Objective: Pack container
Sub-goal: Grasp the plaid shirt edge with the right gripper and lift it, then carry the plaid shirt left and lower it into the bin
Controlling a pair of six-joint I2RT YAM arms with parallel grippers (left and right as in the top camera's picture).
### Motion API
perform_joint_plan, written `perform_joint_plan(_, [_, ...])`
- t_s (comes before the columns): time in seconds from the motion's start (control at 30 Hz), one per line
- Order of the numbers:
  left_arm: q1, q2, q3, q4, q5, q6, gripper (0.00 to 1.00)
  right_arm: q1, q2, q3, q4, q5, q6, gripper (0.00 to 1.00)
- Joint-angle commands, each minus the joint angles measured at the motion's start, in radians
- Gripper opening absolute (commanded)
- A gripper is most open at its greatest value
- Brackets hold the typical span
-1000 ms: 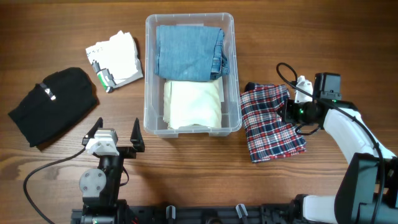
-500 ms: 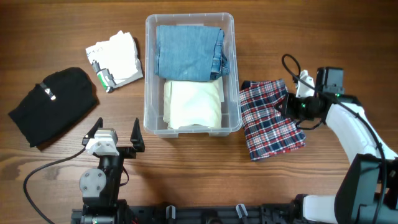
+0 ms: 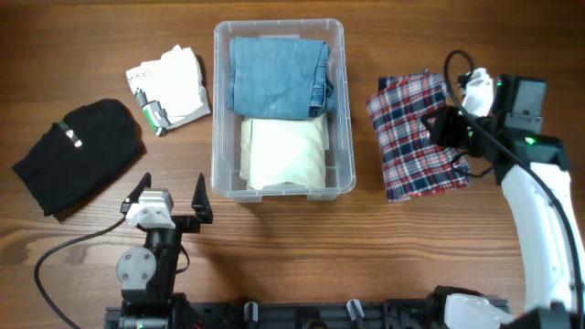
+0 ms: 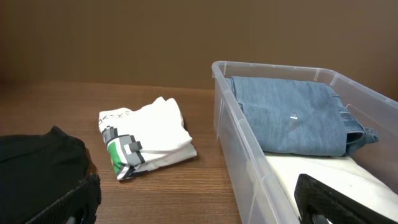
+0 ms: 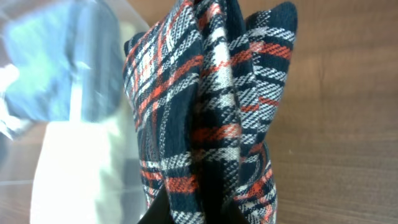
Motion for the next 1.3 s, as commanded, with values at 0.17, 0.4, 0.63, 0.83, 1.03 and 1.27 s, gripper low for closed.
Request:
perform_joint_plan(0.17, [-0.005,-0.002,-0.006,-0.001,0.015,0.019,1.0,0.025,-0.166,0.096,0.119,-0.243,0.335,0.04])
perform_joint_plan(0.4, [-0.005,-0.002,-0.006,-0.001,0.015,0.019,1.0,0.22,-0.205,0.096,0.32,-0.244,0.522,0.04])
perform_joint_plan(0.63, [-0.005,-0.002,-0.006,-0.001,0.015,0.019,1.0,0.448,-0.116,0.095,0.373,-0.044,0.56,0.04])
perform_joint_plan(0.83, [-0.005,-0.002,-0.006,-0.001,0.015,0.019,1.0,0.576,0.033,0.095,0.503,-0.045,0.66,0.04])
perform_joint_plan(1.03, [-0.005,-0.002,-0.006,-0.001,0.015,0.019,1.0,0.638,0.171,0.095,0.657,-0.035,0.742,0.04])
perform_joint_plan(1.27, [-0.005,-0.002,-0.006,-0.001,0.015,0.019,1.0,0.642,0.209,0.095,0.645,-0.023,0.79,0.04])
